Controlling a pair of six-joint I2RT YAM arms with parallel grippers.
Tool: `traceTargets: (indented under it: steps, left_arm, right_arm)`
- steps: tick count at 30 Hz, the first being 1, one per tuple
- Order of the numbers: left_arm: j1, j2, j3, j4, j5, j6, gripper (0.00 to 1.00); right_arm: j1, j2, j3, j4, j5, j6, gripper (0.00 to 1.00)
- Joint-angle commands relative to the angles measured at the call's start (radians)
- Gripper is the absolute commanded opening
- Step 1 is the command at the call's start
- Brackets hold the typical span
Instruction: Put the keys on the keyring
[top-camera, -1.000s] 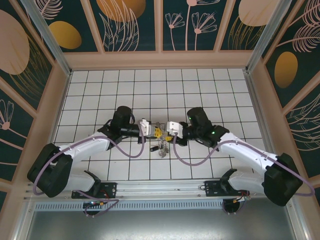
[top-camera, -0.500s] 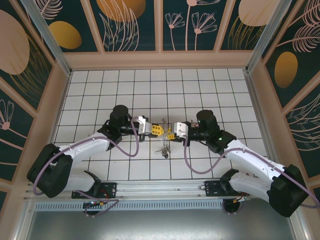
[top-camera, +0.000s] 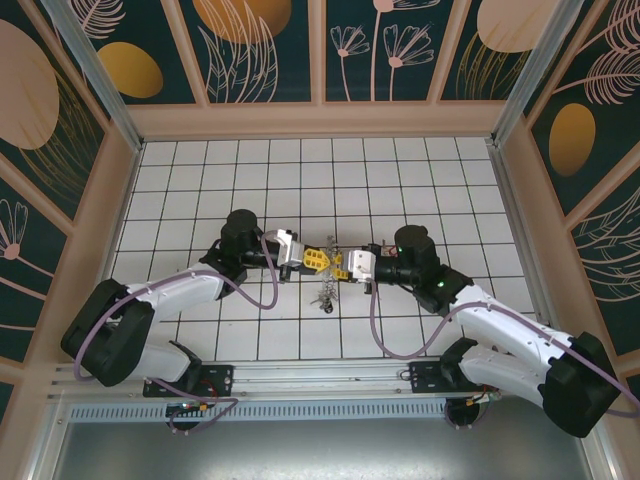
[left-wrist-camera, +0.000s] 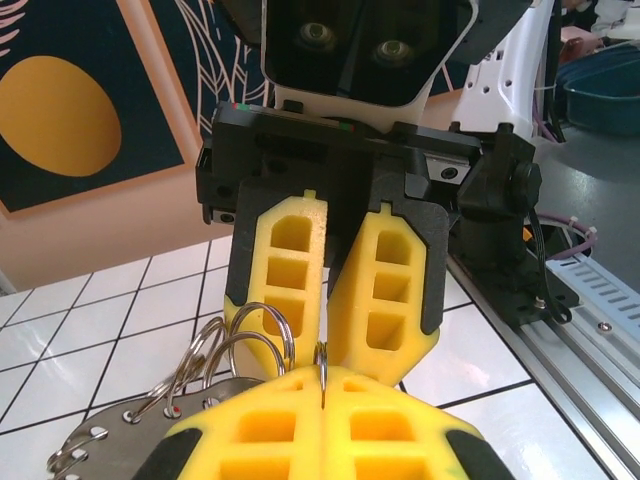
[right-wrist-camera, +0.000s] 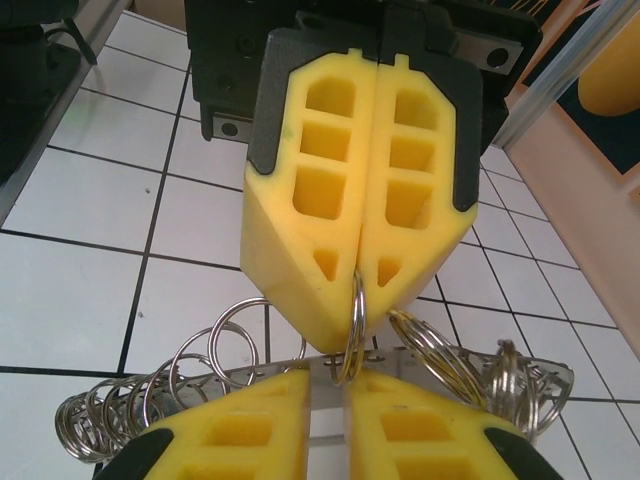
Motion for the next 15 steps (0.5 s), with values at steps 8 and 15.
traceTargets:
  steps: [8,15]
  left_arm:
    - [-0.002,0.014,0.004,0.037,0.062,-0.011,0.00]
    - [-0.002,0.002,0.002,0.048,0.036,-0.004,0.00]
  right_arm:
    - [0.015,-0.045,-0.020,0.102,0.011,-0.032,0.17]
    - [0.017,-0.035,-0.017,0.088,-0.010,-0.031,0.14]
